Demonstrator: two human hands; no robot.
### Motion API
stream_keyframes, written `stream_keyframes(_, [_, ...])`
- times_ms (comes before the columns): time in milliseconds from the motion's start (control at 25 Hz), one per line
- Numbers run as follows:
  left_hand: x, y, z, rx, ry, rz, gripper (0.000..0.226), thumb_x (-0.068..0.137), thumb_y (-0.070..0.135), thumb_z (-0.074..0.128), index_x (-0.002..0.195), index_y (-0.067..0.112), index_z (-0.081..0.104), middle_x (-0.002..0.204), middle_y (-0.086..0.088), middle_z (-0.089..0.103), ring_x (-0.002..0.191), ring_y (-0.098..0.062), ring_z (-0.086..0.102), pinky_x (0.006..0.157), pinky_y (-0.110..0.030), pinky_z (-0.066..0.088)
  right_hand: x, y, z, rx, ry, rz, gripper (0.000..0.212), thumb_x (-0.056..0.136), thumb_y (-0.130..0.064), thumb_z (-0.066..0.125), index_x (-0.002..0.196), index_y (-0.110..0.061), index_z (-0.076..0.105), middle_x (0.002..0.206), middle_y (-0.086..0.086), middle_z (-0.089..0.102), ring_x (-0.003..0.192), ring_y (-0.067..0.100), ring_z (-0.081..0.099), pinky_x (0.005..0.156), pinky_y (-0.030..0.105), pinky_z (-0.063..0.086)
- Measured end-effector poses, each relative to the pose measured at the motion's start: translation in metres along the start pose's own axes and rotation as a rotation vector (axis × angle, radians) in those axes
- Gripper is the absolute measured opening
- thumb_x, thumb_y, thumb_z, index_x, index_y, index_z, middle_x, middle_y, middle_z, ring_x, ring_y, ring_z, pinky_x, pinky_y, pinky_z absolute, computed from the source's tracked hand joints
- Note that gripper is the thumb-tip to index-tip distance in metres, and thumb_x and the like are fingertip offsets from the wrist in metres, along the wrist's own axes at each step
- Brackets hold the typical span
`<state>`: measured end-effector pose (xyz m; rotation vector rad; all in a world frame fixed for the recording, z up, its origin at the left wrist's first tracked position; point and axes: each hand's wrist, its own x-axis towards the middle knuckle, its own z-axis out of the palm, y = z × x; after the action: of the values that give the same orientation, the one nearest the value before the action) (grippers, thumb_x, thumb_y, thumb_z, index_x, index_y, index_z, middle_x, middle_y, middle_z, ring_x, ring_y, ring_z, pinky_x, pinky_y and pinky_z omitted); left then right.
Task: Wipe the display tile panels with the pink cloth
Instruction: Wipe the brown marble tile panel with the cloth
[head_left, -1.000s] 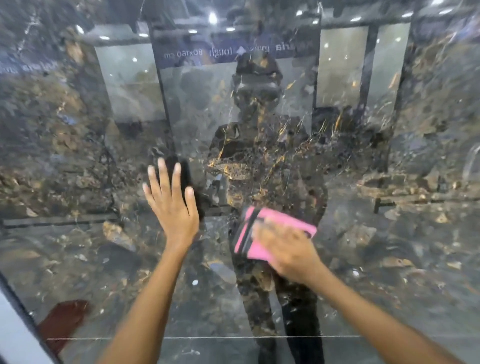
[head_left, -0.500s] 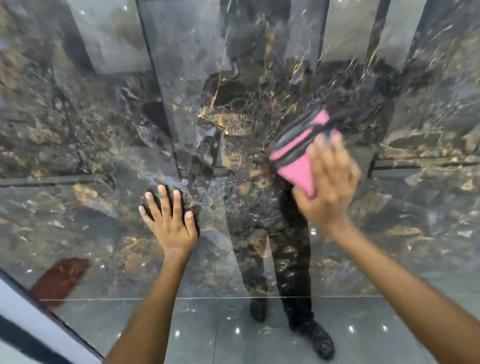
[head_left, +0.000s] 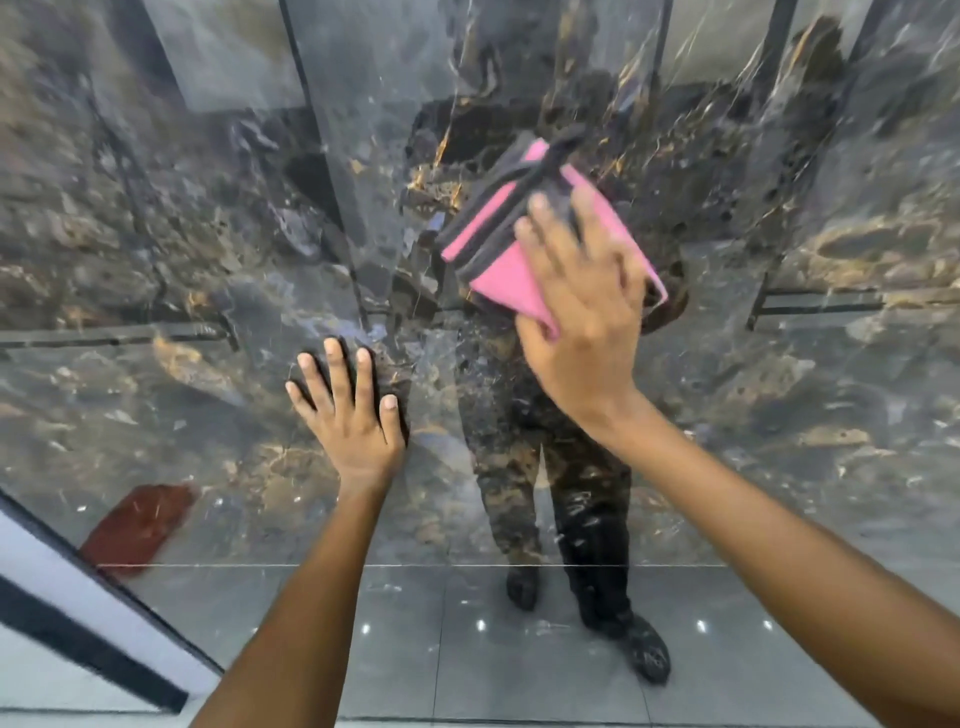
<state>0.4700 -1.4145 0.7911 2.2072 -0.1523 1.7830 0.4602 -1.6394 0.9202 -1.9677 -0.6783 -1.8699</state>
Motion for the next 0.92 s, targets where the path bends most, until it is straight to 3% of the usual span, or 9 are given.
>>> stream_keyframes(120, [-0.001, -0.002, -0.001, 0.006, -0.005, -0.010, 0.052, 0.106, 0.039, 0.014, 0.157, 0.031, 0.008, 0.164, 0.009, -0.001, 0.151, -0.020, -0.004, 0.120, -0.048, -0.002, -0.109, -0.023, 0.006, -0.037, -0.313, -0.394, 0.050, 0.086, 0.003, 0.061, 0.134, -0.008, 0.050, 0.136, 0.007, 0.050, 0.123, 0.022, 0.046, 0.101, 0.034, 0.033])
stream_keyframes(200, [-0.002, -0.003, -0.001, -0.002, 0.002, -0.005, 0.052, 0.105, 0.038, 0.015, 0.157, 0.030, 0.009, 0.164, 0.009, -0.001, 0.151, -0.021, -0.004, 0.120, -0.048, -0.002, -0.195, -0.016, -0.019, -0.063, -0.735, -0.693, 0.070, 0.075, -0.003, 0.073, 0.138, -0.011, 0.047, 0.145, 0.002, 0.047, 0.133, 0.019, 0.042, 0.117, 0.039, 0.023])
stream_keyframes(280, [0.000, -0.005, 0.002, -0.004, 0.028, 0.007, 0.053, 0.105, 0.037, 0.015, 0.157, 0.029, 0.009, 0.164, 0.008, -0.001, 0.151, -0.021, -0.004, 0.120, -0.048, -0.002, -0.208, 0.006, -0.038, 0.014, -0.865, -0.710, 0.068, 0.073, -0.005, 0.070, 0.138, -0.015, 0.050, 0.145, -0.001, 0.048, 0.133, 0.017, 0.042, 0.117, 0.045, 0.026])
stream_keyframes(360, [0.005, -0.004, 0.004, -0.003, 0.037, 0.021, 0.053, 0.105, 0.037, 0.015, 0.157, 0.029, 0.008, 0.164, 0.008, -0.002, 0.151, -0.021, -0.004, 0.120, -0.048, -0.002, -0.156, 0.025, -0.044, 0.109, -0.681, -0.505, 0.064, 0.077, 0.004, 0.056, 0.137, -0.015, 0.048, 0.141, 0.000, 0.047, 0.128, 0.018, 0.044, 0.101, 0.043, 0.045])
stream_keyframes(480, [0.001, -0.003, 0.003, 0.002, 0.018, 0.012, 0.053, 0.105, 0.038, 0.015, 0.157, 0.030, 0.007, 0.164, 0.009, -0.004, 0.151, -0.020, -0.005, 0.120, -0.048, -0.003, -0.080, 0.060, -0.056, -0.008, -0.316, -0.137, 0.063, 0.079, 0.000, 0.062, 0.138, -0.013, 0.044, 0.144, 0.003, 0.043, 0.141, 0.016, 0.030, 0.108, 0.043, 0.026])
stream_keyframes(560, [-0.005, -0.003, 0.003, 0.005, 0.022, 0.014, 0.053, 0.105, 0.038, 0.016, 0.157, 0.030, 0.007, 0.164, 0.009, -0.004, 0.151, -0.020, -0.005, 0.120, -0.048, -0.002, -0.103, 0.062, -0.060, -0.096, -0.207, 0.113, 0.073, 0.081, -0.007, 0.063, 0.146, -0.016, 0.034, 0.153, 0.001, 0.031, 0.148, 0.015, 0.015, 0.112, 0.046, 0.021])
stream_keyframes(680, [-0.004, -0.001, 0.002, 0.004, 0.005, 0.003, 0.053, 0.105, 0.037, 0.017, 0.157, 0.030, 0.008, 0.164, 0.009, -0.003, 0.151, -0.020, -0.005, 0.120, -0.049, -0.002, -0.214, 0.041, -0.066, -0.213, -0.528, -0.135, 0.095, 0.077, -0.011, 0.064, 0.155, -0.023, 0.012, 0.162, -0.007, 0.010, 0.149, 0.016, 0.007, 0.112, 0.041, 0.017])
stream_keyframes(760, [-0.001, 0.000, 0.002, -0.001, 0.007, -0.001, 0.054, 0.104, 0.037, 0.017, 0.157, 0.031, 0.007, 0.164, 0.009, -0.004, 0.151, -0.020, -0.006, 0.120, -0.049, -0.002, -0.234, 0.038, -0.077, -0.185, -0.710, -0.304, 0.097, 0.072, -0.003, 0.068, 0.154, -0.023, 0.020, 0.158, -0.006, 0.022, 0.149, 0.017, 0.008, 0.113, 0.038, 0.017])
stream_keyframes(920, [0.002, 0.000, 0.002, -0.010, 0.002, -0.012, 0.054, 0.104, 0.038, 0.017, 0.157, 0.031, 0.007, 0.164, 0.010, -0.004, 0.151, -0.020, -0.005, 0.120, -0.048, -0.002, -0.132, 0.019, -0.049, -0.003, -0.289, 0.050, 0.065, 0.080, -0.002, 0.063, 0.140, -0.013, 0.040, 0.146, 0.002, 0.038, 0.148, 0.013, 0.012, 0.114, 0.034, 0.014])
